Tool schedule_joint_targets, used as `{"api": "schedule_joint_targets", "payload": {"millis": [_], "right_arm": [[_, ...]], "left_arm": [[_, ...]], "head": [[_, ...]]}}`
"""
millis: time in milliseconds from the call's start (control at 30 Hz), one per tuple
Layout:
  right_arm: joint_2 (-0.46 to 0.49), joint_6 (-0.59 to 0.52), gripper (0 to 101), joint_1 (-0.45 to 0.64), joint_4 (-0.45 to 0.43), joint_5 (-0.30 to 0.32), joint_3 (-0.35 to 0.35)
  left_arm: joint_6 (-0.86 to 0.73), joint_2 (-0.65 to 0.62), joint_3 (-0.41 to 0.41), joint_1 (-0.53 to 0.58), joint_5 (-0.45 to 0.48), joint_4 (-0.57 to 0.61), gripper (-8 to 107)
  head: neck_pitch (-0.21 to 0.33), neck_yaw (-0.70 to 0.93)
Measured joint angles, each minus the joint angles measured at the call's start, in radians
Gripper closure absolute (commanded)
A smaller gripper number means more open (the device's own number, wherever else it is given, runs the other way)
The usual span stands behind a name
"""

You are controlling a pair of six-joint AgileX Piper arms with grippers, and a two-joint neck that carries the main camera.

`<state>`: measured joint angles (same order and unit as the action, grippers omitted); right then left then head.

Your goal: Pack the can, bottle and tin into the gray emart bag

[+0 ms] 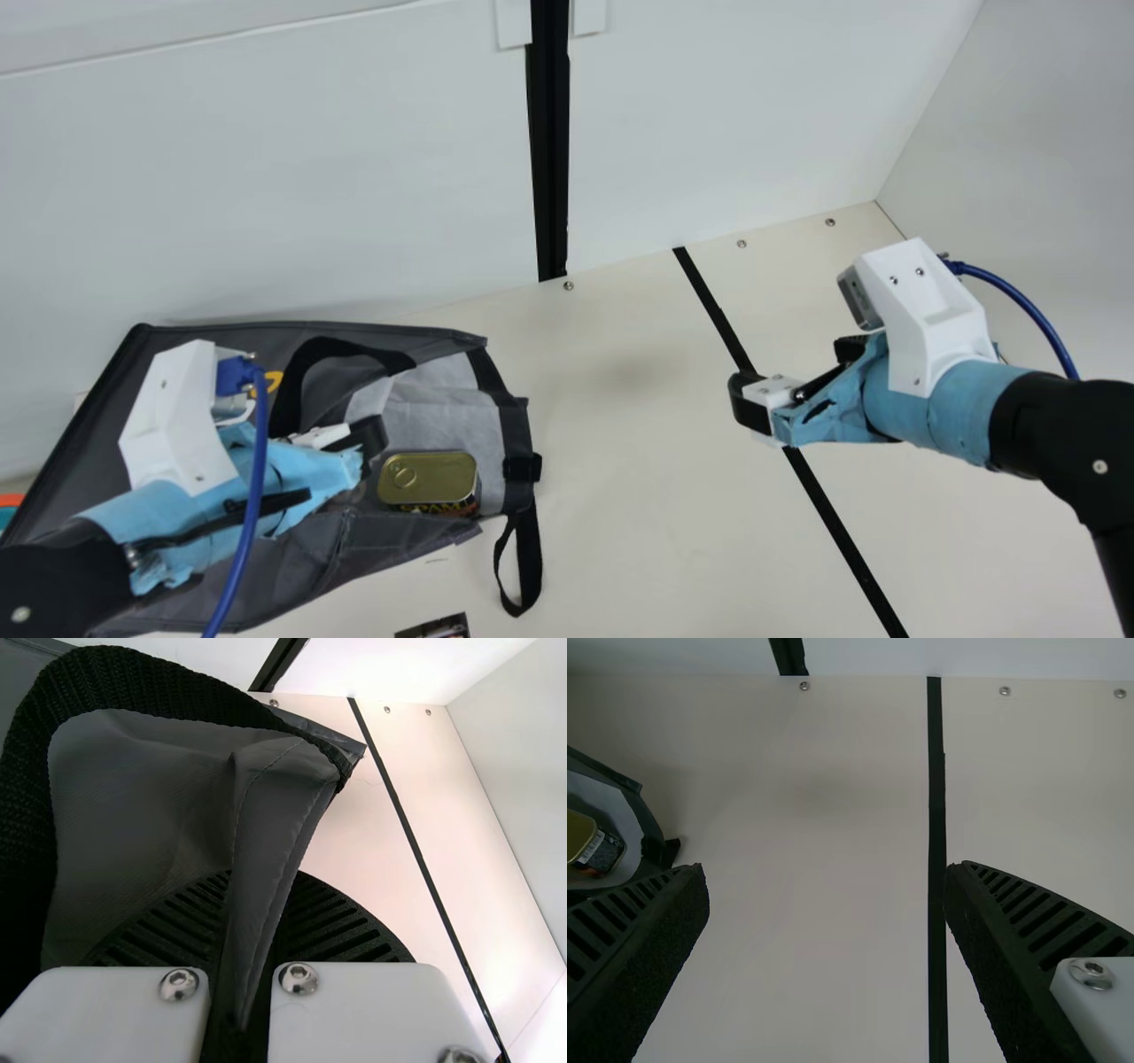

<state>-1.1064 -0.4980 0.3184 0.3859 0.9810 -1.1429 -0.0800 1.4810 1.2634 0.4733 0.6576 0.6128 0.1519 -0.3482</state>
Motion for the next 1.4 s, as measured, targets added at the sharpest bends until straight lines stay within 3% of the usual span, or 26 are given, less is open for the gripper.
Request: {"api": "schedule_joint_targets", "payload": {"millis": [433, 1400], "right_arm": [[-0.074, -0.105, 10, -0.011, 0.102, -0.037, 0.029], [-0.280, -0.221, 10, -0.110, 0.207, -0.148, 0.032]], "left_arm": [[0.000, 0.000, 0.000, 0.000, 0.000, 0.000, 89], [0.000, 0.000, 0.000, 0.000, 0.000, 0.000, 89]], "head": [[0.000, 0.000], [0.000, 0.000]]}}
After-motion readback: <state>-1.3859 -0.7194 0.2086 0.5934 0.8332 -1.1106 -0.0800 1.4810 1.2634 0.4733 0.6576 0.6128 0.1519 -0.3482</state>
